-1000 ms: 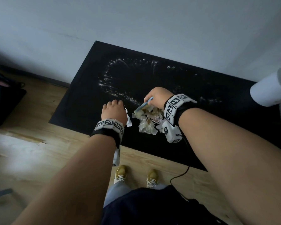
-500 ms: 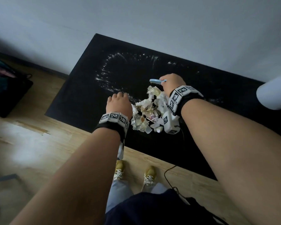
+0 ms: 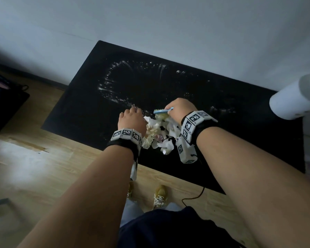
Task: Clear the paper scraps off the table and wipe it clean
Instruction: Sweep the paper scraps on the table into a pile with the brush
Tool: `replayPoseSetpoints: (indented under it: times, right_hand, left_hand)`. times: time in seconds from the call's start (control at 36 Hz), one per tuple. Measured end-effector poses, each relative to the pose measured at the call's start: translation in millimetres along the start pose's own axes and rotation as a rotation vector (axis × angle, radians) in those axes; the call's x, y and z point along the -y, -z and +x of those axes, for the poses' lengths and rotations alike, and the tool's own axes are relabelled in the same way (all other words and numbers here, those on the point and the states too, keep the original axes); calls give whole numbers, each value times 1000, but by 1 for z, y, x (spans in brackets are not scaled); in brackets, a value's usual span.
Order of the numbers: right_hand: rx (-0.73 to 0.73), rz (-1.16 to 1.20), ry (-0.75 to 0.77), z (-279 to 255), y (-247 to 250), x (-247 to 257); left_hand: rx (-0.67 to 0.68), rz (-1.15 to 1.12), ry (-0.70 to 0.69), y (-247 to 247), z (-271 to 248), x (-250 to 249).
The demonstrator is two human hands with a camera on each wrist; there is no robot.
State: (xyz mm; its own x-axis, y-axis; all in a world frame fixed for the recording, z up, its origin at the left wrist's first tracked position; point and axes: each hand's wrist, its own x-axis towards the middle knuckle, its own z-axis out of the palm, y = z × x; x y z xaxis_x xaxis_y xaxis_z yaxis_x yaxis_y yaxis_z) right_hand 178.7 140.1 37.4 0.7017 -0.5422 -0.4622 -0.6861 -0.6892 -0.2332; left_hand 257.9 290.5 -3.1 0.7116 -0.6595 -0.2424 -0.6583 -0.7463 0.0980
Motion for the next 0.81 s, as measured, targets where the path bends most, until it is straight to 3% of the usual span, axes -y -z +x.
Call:
replayPoseSetpoints:
  times: [0.11,0.22,0.31,0.44,0.81]
  right_hand:
    - [-22,14,7,-8,0,-5]
    - [-189,99,7,-15,4,-20]
    - [-248,80,-74,-16,7,-34]
    - [-132,-14,-223,-23,3,-54]
    - [-37,8,-275,-54,-27,-27]
  left_hand:
    - [-7,-7,0,-1,-5,-7]
    - [-24,-16,-8,2,-10,-14]
    - [-27,-8,-13,3,-14,-16]
    - [-12,-6,-22,0,-19,-17]
    - [57,84,-143,-10,-32,-14]
